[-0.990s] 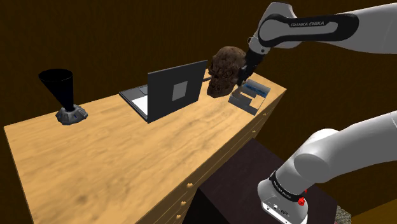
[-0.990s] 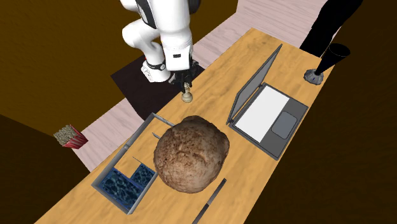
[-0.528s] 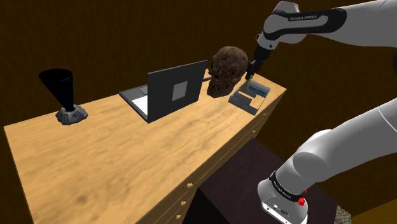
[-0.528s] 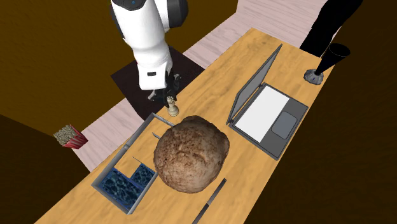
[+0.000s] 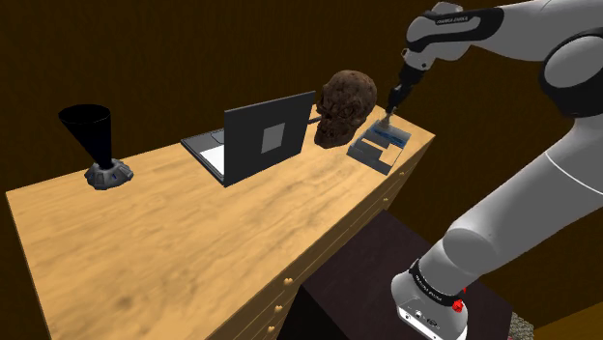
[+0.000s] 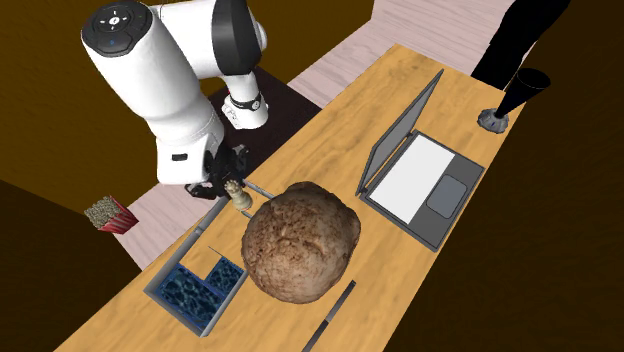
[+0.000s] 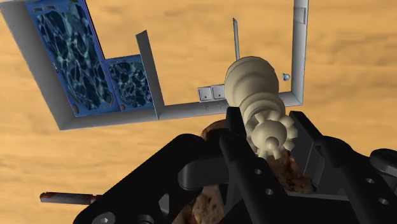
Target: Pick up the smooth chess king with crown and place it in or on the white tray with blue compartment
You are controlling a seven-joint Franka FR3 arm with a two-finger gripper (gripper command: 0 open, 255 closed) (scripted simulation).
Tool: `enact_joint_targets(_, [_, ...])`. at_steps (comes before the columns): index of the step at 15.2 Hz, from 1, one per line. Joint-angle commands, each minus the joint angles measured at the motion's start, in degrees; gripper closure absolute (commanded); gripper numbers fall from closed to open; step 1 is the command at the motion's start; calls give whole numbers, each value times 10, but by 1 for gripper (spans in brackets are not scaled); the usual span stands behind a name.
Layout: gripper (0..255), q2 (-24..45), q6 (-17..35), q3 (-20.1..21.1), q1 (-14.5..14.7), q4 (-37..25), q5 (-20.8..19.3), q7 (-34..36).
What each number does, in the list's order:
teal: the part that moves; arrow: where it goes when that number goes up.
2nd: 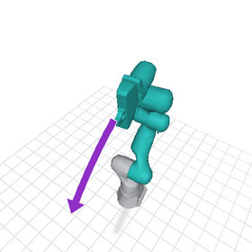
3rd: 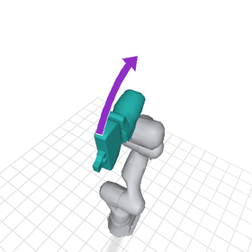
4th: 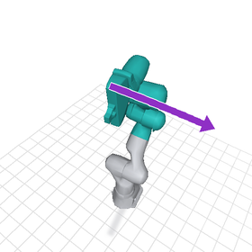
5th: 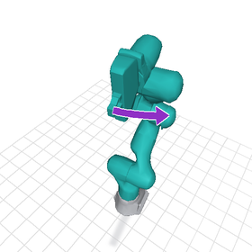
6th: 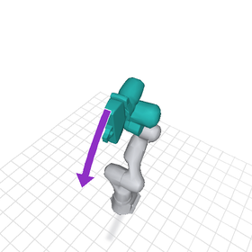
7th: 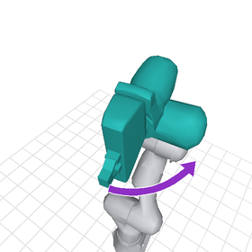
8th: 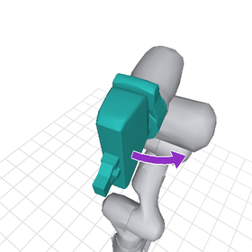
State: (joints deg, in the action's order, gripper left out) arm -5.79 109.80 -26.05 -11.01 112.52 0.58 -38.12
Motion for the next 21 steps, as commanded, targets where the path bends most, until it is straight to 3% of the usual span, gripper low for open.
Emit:
enact_joint_targets(1, [255, 39, -7, -19, -11, -41, 18, -37])
enact_joint_targets(7, [255, 150, -47, -52, -55, -171, 79, -124])
enact_joint_targets(21, [255, 167, 55, -47, -56, -83, 94, -138])
